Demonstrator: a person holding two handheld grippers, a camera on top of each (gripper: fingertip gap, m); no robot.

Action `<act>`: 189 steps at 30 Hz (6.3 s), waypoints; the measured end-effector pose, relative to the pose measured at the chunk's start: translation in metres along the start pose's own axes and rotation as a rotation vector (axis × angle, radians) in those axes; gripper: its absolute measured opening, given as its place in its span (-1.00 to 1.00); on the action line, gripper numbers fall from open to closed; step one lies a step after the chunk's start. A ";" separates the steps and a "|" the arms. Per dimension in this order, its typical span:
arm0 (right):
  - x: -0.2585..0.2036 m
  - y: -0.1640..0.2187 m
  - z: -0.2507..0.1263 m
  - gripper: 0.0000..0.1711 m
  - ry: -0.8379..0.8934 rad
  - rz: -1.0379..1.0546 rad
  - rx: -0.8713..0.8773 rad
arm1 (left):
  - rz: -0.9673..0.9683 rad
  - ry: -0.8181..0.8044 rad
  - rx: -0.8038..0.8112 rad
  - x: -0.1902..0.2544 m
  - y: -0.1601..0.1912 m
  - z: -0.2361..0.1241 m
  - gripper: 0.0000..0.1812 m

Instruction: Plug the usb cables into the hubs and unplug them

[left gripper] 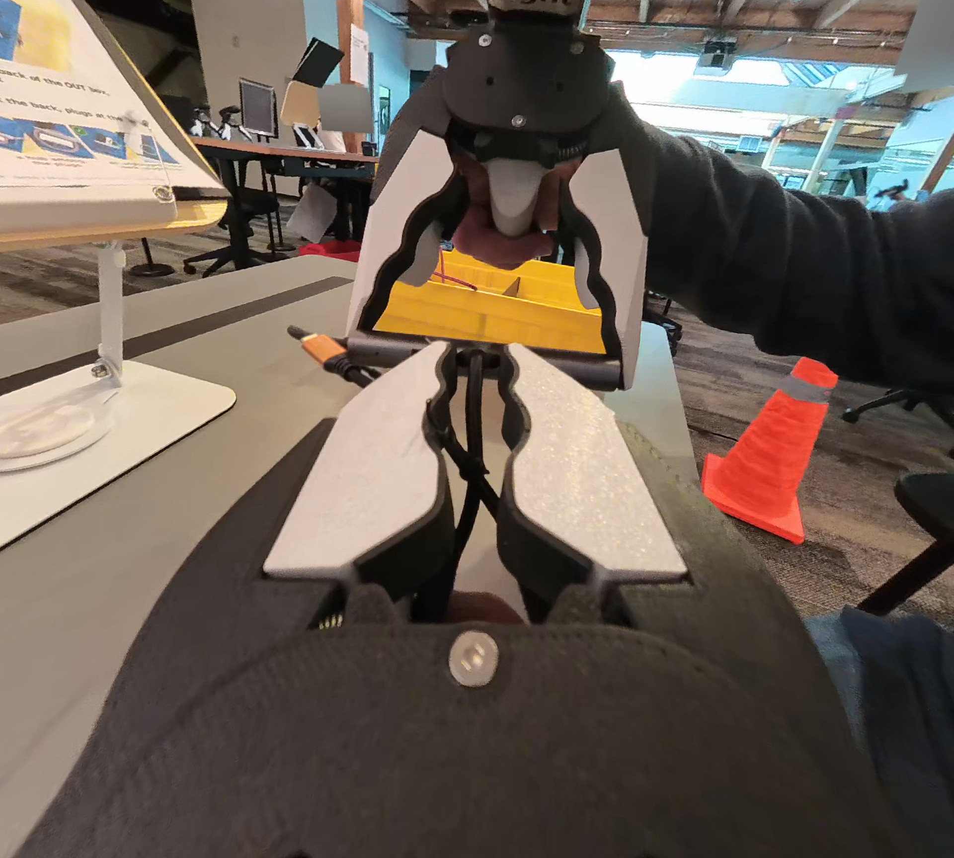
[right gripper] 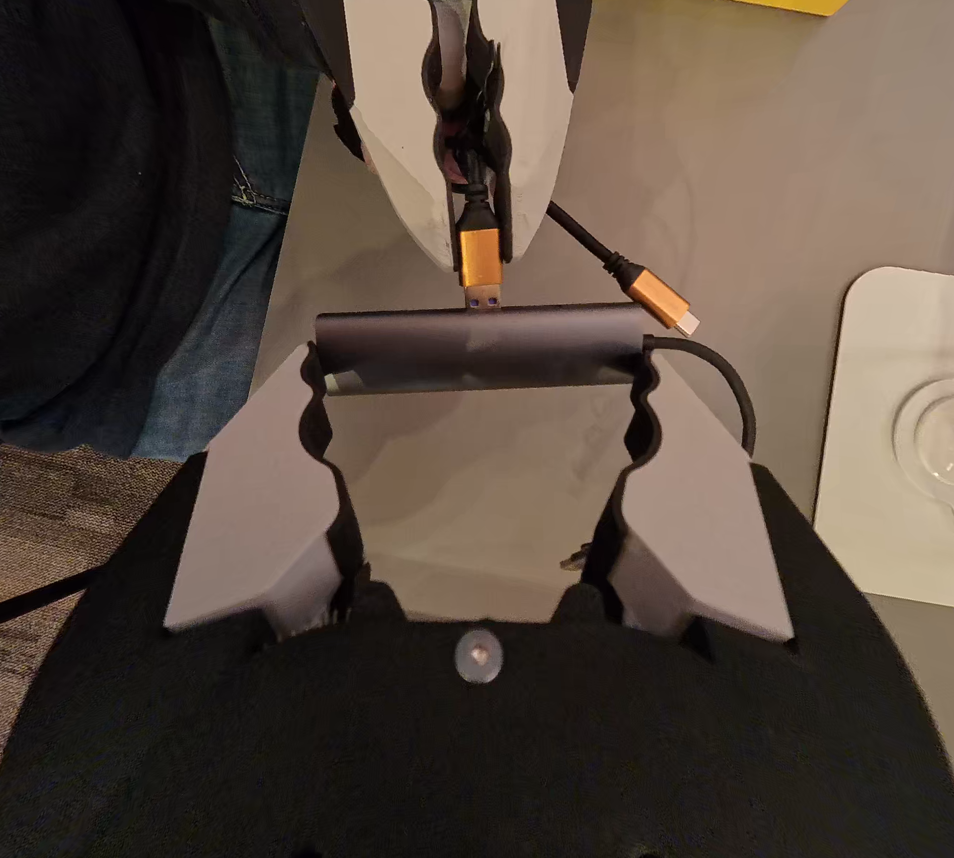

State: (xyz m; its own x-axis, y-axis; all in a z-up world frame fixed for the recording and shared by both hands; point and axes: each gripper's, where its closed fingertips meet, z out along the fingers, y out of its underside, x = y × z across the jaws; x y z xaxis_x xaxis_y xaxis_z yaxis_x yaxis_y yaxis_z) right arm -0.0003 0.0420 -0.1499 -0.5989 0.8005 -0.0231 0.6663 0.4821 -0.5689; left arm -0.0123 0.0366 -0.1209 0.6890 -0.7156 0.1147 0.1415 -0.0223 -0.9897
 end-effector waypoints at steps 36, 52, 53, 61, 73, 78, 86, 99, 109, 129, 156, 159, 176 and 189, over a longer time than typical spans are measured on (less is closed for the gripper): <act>-0.012 -0.021 -0.019 0.36 -0.097 0.067 0.311 | -0.099 0.070 0.233 0.010 -0.020 -0.003 -0.83; -0.008 -0.017 -0.018 0.36 -0.030 0.079 0.293 | -0.029 -0.035 0.187 0.009 -0.018 0.001 -0.83; -0.009 -0.016 -0.019 0.36 -0.029 0.078 0.293 | -0.027 -0.035 0.180 0.010 -0.018 0.002 -0.83; -0.010 -0.012 -0.017 0.35 -0.039 0.058 0.245 | -0.087 0.023 0.146 0.010 -0.015 0.004 -0.83; -0.009 -0.018 -0.013 0.36 -0.044 0.056 0.262 | -0.077 0.044 0.161 0.009 -0.012 0.003 -0.83; -0.009 -0.014 -0.011 0.36 -0.023 0.053 0.232 | -0.061 0.048 0.120 0.008 -0.009 0.004 -0.83; -0.005 -0.006 -0.009 0.36 0.042 0.044 0.165 | -0.013 -0.006 0.087 0.001 -0.013 -0.003 -0.77; 0.017 0.027 -0.042 0.37 0.256 0.173 0.138 | -0.042 -0.215 0.128 -0.040 -0.027 -0.042 -0.73; 0.019 0.056 -0.063 0.36 0.294 0.241 0.163 | -0.048 -0.278 -0.059 -0.057 0.021 -0.035 -0.77; 0.066 0.134 -0.264 0.36 0.856 0.646 0.392 | -0.063 -0.317 -0.228 -0.072 0.066 -0.027 -0.72; 0.088 0.354 -0.146 0.36 0.836 1.194 -0.020 | -0.069 -0.313 -0.246 -0.071 0.069 -0.025 -0.69; 0.084 0.358 -0.141 0.37 0.773 1.233 -0.090 | -0.069 -0.311 -0.246 -0.071 0.069 -0.025 -0.68; 0.066 0.310 -0.169 0.41 0.659 1.154 0.112 | 0.012 -0.366 -0.298 -0.070 0.071 -0.023 -0.53; 0.001 0.319 -0.231 0.26 0.988 1.017 0.070 | 0.211 -0.485 -0.292 -0.073 -0.001 -0.054 -0.55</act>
State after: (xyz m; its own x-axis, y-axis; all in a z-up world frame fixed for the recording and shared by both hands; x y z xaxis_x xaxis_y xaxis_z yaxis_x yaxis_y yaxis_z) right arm 0.3138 0.2787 -0.1415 0.6921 0.7122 0.1177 0.5713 -0.4407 -0.6924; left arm -0.1015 0.0510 -0.1325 0.9362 -0.3270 -0.1286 -0.1872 -0.1544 -0.9701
